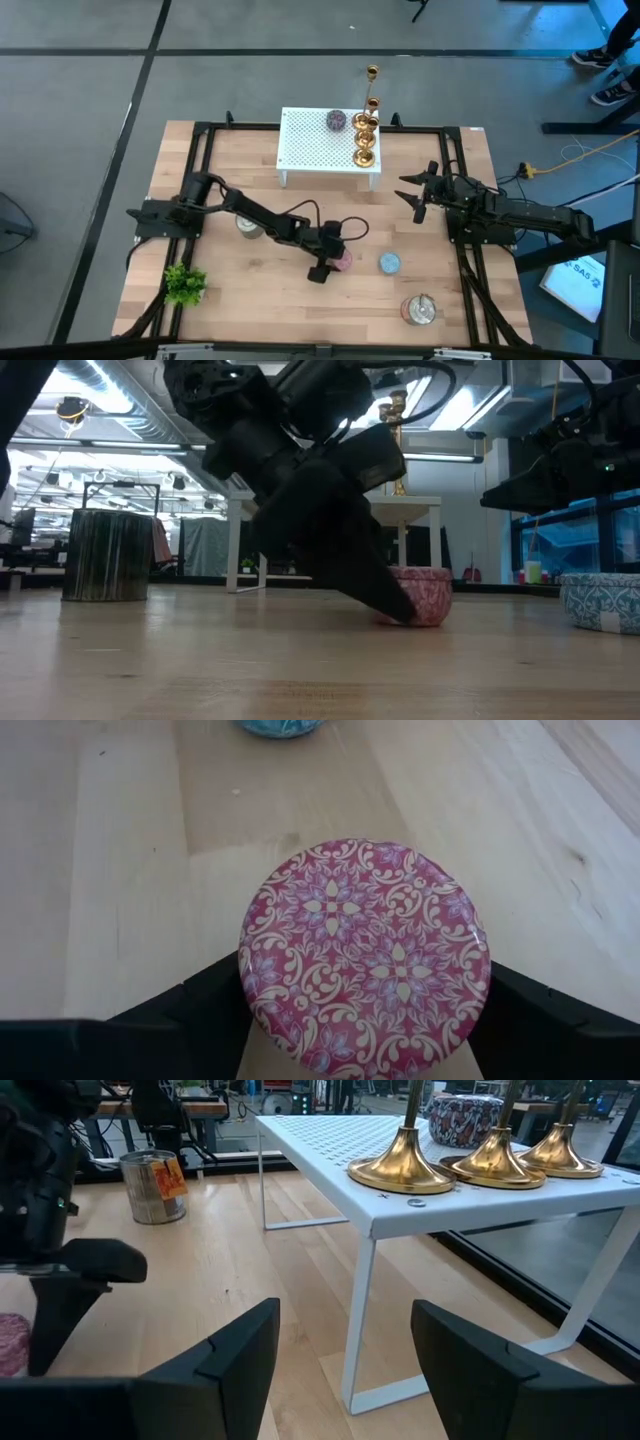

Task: Pick & Place candle stick holders
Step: Put the small pink scented candle on the shelf, then put the small blue scented candle on the shelf

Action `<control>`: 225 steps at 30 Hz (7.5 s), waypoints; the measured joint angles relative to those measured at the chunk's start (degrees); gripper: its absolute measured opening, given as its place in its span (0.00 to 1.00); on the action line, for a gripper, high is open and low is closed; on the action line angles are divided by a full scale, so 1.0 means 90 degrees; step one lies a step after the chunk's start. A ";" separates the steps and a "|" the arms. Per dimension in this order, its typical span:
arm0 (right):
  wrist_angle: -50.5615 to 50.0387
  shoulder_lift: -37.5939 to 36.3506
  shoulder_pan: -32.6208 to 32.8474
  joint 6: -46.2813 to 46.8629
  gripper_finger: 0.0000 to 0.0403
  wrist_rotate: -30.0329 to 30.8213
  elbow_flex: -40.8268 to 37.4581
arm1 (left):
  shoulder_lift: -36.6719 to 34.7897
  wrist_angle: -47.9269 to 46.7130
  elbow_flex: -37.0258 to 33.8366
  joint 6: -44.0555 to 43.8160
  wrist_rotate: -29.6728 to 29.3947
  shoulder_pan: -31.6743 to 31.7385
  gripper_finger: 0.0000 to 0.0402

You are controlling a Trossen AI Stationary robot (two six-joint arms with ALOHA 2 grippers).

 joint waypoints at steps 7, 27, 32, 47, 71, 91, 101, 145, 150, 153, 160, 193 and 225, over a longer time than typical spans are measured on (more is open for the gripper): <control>0.0000 0.0000 0.0000 0.0001 0.57 0.0000 0.0000 | -0.0606 -0.0549 -0.0002 0.0033 -0.0069 0.0232 0.72; 0.0000 0.0000 -0.0001 0.0001 0.57 0.0000 0.0000 | -0.2795 -0.1861 -0.0002 0.0344 -0.0472 0.0291 0.72; 0.0000 0.0000 0.0000 0.0001 0.57 0.0000 0.0000 | -0.3111 -0.1914 -0.0002 0.0497 -0.0474 0.0441 0.72; 0.0000 0.0000 0.0000 0.0001 0.58 0.0000 0.0000 | -0.3290 -0.2251 -0.0002 0.0925 0.0453 0.1323 0.72; 0.0000 0.0000 0.0000 0.0001 0.58 0.0002 0.0000 | -0.3426 -0.1809 -0.0005 0.0150 -0.0667 0.2617 0.73; 0.0000 0.0024 -0.0002 -0.0001 0.58 0.0015 -0.0002 | -0.2398 -0.1755 0.0556 -0.0714 -0.1168 0.3598 0.73; -0.0024 0.0036 -0.0002 -0.0001 0.58 -0.0102 -0.0002 | -0.1812 -0.2420 0.1434 -0.0525 -0.1051 0.3598 0.73; -0.0022 0.0036 -0.0001 -0.0001 0.57 -0.0119 -0.0002 | -0.1778 -0.2579 0.1452 -0.0321 -0.1343 0.3598 0.80; -0.0022 0.0036 -0.0002 0.0001 0.57 -0.0119 -0.0002 | -0.1791 -0.2511 0.1452 -0.0012 -0.1583 0.3582 0.80; -0.0022 0.0036 -0.0002 -0.0001 0.57 -0.0119 -0.0002 | -0.1824 -0.2412 0.1452 0.0110 -0.1702 0.3524 0.80; -0.0019 0.0036 -0.0001 -0.0001 0.57 -0.0117 -0.0002 | -0.1831 -0.2432 0.1576 0.0218 -0.1785 0.3461 0.80; -0.0021 0.0036 0.0000 0.0000 0.58 -0.0115 -0.0002 | -0.1824 -0.2744 0.1571 -0.0460 -0.1880 0.3486 0.80; -0.0019 0.0039 0.0000 0.0000 0.58 -0.0117 -0.0002 | -0.2419 -0.2663 0.1564 -0.0151 -0.1333 0.3410 0.80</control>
